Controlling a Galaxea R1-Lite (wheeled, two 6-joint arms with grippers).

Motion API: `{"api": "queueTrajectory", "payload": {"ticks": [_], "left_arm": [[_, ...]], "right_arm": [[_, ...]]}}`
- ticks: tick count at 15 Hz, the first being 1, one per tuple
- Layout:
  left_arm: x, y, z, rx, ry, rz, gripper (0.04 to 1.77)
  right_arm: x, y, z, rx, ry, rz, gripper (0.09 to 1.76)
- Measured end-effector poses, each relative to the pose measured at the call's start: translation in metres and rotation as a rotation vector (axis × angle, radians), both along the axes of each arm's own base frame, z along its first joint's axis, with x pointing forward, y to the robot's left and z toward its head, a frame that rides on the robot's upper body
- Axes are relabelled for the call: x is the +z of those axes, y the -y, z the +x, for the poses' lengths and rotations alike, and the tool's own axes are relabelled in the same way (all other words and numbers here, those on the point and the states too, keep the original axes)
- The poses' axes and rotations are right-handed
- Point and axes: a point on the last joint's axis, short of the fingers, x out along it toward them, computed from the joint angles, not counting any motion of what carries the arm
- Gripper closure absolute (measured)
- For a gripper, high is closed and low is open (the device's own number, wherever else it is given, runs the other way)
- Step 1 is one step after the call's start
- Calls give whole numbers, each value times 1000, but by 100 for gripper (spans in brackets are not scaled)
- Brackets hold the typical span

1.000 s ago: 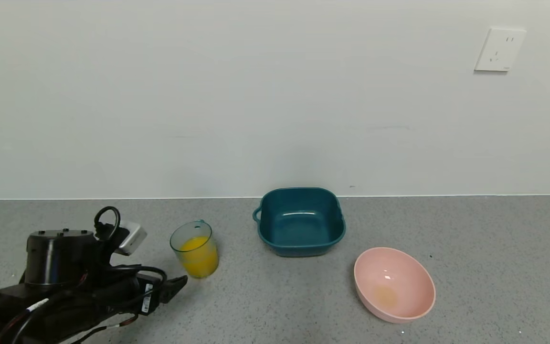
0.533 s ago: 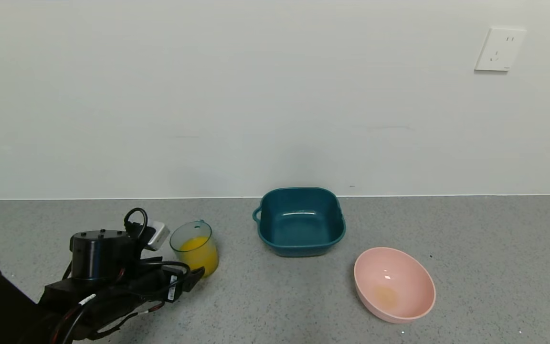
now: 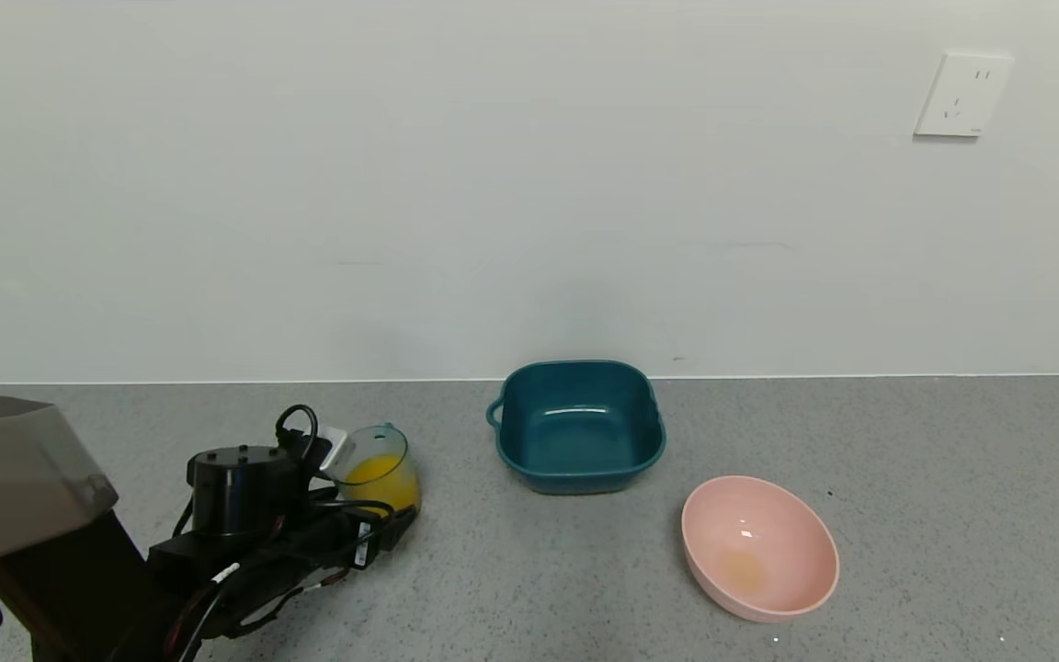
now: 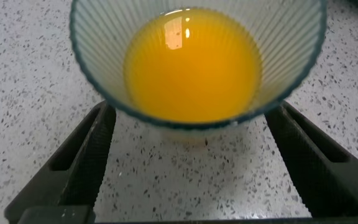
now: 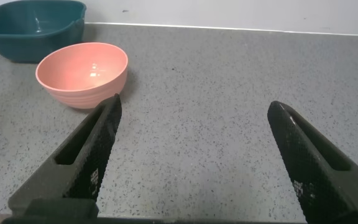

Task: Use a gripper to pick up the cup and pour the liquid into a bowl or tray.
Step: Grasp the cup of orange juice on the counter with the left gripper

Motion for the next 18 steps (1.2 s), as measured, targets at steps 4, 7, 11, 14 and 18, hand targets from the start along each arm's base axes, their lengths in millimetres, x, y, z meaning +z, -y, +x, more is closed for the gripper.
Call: {"api": "queueTrajectory", "payload": {"ticks": [4, 7, 11, 14, 18], "left_arm": [[-1, 3, 13, 16, 22, -5, 9], [-4, 4, 23, 31, 33, -1, 9], [-8, 6, 34, 46, 45, 5, 9], [-10, 7, 39, 47, 46, 6, 9], [-14, 8, 43, 46, 45, -5, 9]], "right_arm": [[0, 0, 0, 0, 0, 0, 14], [0, 0, 0, 0, 0, 0, 14], [0, 0, 0, 0, 0, 0, 14], [0, 0, 0, 0, 0, 0, 14], [0, 0, 0, 0, 0, 0, 14]]}}
